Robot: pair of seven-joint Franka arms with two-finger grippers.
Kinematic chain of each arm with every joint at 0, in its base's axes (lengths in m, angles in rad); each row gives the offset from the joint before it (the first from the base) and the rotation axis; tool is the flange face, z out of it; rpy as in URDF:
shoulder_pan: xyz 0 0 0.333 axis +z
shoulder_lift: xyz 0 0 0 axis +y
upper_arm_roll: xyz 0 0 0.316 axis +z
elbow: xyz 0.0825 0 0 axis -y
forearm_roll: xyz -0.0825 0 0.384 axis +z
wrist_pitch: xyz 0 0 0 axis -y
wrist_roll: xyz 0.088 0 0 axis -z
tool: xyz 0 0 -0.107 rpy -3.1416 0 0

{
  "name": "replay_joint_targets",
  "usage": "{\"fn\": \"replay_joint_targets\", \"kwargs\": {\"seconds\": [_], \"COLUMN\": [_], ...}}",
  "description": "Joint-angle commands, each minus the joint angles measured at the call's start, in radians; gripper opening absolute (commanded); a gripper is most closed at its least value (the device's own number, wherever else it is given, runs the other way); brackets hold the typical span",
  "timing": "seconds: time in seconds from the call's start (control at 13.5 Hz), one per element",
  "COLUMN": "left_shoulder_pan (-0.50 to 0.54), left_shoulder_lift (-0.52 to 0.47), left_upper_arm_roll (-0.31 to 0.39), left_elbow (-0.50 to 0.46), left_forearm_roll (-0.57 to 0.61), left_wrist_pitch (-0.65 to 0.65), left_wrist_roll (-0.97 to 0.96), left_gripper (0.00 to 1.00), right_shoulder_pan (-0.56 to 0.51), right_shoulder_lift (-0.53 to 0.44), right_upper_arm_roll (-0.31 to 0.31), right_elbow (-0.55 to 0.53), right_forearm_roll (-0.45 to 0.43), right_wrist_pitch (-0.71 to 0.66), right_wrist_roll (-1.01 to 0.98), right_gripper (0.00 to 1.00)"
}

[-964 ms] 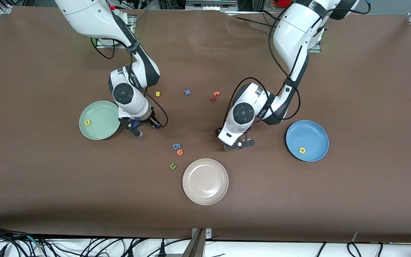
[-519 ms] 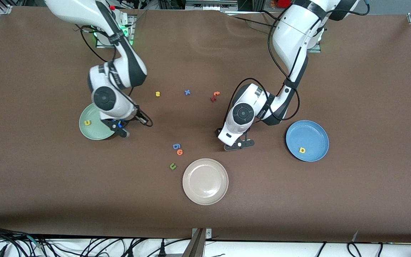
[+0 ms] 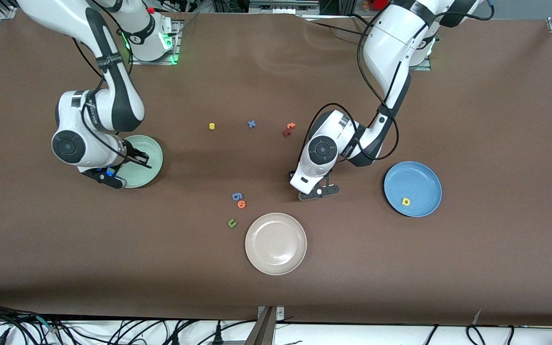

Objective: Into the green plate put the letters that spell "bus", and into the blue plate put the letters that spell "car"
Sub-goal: 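Carry the b to the green plate while the left gripper grasps the c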

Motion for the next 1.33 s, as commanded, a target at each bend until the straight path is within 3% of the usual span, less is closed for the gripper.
{"fn": "replay_joint_targets", "kwargs": {"seconds": [0.0, 0.22, 0.3, 0.37, 0.52, 0.89, 1.26], "left_shoulder_pan": [-0.012, -0.012, -0.012, -0.012, -0.012, -0.012, -0.012], "left_shoulder_lift": [0.018, 0.017, 0.017, 0.017, 0.017, 0.017, 0.017], "left_upper_arm_roll": [0.012, 0.012, 0.012, 0.012, 0.012, 0.012, 0.012], "left_elbow": [0.032, 0.032, 0.032, 0.032, 0.032, 0.032, 0.032], "left_forearm_roll": [-0.022, -0.022, -0.022, -0.022, -0.022, -0.02, -0.022], "left_wrist_pitch": [-0.005, -0.005, -0.005, -0.005, -0.005, -0.005, -0.005], "left_wrist_roll": [-0.013, -0.013, -0.013, -0.013, -0.013, -0.013, -0.013], "left_gripper": [0.55, 0.43, 0.4, 0.39, 0.35, 0.28, 0.12], "right_shoulder_pan": [-0.054, -0.056, -0.056, -0.056, -0.056, -0.031, -0.028], "right_shoulder_lift": [0.064, 0.094, 0.097, 0.097, 0.089, 0.002, -0.115], "right_upper_arm_roll": [0.002, 0.001, 0.002, 0.002, 0.001, 0.024, 0.249], "right_elbow": [-0.002, -0.009, -0.011, -0.011, -0.011, -0.005, -0.028], "right_forearm_roll": [0.029, 0.075, 0.075, 0.075, 0.075, 0.075, 0.077], "right_wrist_pitch": [0.046, 0.067, 0.067, 0.067, 0.062, -0.022, -0.062], "right_wrist_roll": [-0.133, -0.167, -0.172, -0.172, -0.172, -0.045, 0.277], "right_gripper": [0.04, 0.09, 0.23, 0.44, 0.99, 0.99, 0.99]}}
